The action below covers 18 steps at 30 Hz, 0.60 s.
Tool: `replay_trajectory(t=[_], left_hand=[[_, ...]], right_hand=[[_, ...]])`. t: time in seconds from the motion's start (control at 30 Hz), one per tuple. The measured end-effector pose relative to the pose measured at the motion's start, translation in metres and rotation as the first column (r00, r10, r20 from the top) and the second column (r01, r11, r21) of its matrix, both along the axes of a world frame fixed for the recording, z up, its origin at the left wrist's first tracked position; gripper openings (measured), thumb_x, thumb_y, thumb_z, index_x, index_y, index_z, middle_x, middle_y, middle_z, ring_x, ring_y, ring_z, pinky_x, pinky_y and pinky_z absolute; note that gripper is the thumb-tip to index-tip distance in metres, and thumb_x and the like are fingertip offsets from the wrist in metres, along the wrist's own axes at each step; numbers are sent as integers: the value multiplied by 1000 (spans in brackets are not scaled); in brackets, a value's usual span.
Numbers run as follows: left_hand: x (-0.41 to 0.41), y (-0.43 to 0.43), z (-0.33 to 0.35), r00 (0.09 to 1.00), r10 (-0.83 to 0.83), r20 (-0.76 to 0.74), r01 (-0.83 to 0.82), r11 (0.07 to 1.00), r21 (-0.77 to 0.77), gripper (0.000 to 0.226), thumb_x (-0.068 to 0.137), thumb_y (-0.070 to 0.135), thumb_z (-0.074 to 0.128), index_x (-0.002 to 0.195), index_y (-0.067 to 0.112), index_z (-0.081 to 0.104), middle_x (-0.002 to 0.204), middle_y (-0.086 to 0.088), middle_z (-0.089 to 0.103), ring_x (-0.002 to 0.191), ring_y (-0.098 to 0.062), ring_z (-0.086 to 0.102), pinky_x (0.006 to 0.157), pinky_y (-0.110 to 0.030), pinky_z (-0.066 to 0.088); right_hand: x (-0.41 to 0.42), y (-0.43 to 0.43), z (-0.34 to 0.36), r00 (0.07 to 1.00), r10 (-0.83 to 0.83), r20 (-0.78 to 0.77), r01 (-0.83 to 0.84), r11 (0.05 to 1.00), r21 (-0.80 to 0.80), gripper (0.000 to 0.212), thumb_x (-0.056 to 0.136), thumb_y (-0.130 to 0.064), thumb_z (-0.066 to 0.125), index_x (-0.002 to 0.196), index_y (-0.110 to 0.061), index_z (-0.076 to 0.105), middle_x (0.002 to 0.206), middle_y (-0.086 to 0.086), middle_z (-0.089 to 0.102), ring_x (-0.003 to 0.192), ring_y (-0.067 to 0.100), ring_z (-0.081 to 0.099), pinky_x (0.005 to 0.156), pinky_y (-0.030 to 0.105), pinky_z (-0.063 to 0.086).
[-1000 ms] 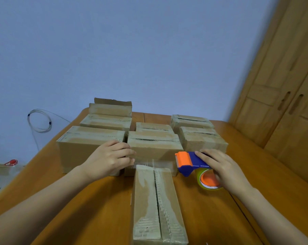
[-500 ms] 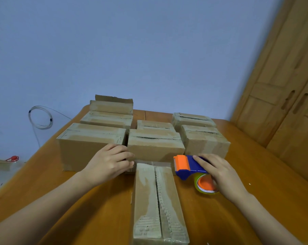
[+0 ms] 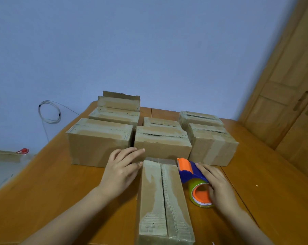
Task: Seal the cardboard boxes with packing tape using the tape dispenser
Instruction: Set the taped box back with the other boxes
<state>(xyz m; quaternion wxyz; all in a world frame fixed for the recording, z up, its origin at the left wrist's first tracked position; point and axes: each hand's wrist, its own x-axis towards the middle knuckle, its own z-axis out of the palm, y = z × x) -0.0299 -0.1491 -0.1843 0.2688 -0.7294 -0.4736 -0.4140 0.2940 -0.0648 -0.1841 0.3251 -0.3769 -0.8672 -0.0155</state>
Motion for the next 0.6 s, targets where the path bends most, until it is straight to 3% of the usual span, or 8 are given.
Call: replay_trajectory(t=[0.07,0.17,0.27,0.47,0.6], left_hand=[[3,-6,-9,999,49,-19,-50,997,-66,23,85,24,61,105,20,71,142,-1,49,130,-24,44,102,-52,35],[10,-17,-18,991,131,-32,-135,975,-175,58,72,22,78,126,23,58,149,-2,38,135,-25,36,100,-63,37],[18,-21,-17,979,205,-4,-198,939,-280,68,60,20,89,123,20,64,153,-5,34,137,-26,33,98,-64,37],[26,-25,-16,942,316,115,-240,870,-431,50,53,25,93,99,35,75,148,-1,37,135,-24,32,86,-57,46],[23,-25,3,897,379,226,-275,881,-386,57,58,7,89,110,24,73,148,-6,40,137,-29,36,91,-58,44]], right_hand=[[-1,0,0,1000,-14,-5,14,1000,5,83,65,21,71,136,-15,50,126,12,59,116,18,43,79,40,56],[-2,-3,-1,1000,6,-15,-5,1000,14,86,64,22,71,137,-18,48,125,11,59,115,17,42,78,35,54],[-2,-5,-1,1000,13,-24,-13,1000,6,89,67,20,71,138,-23,43,126,9,58,116,15,42,78,33,54],[-3,-9,-3,1000,-21,-20,21,1000,5,86,65,16,75,138,-21,47,125,10,58,116,15,41,77,32,53],[-5,-14,-1,999,-42,-19,42,999,3,83,64,14,77,136,-17,50,124,10,59,116,20,47,77,35,55]])
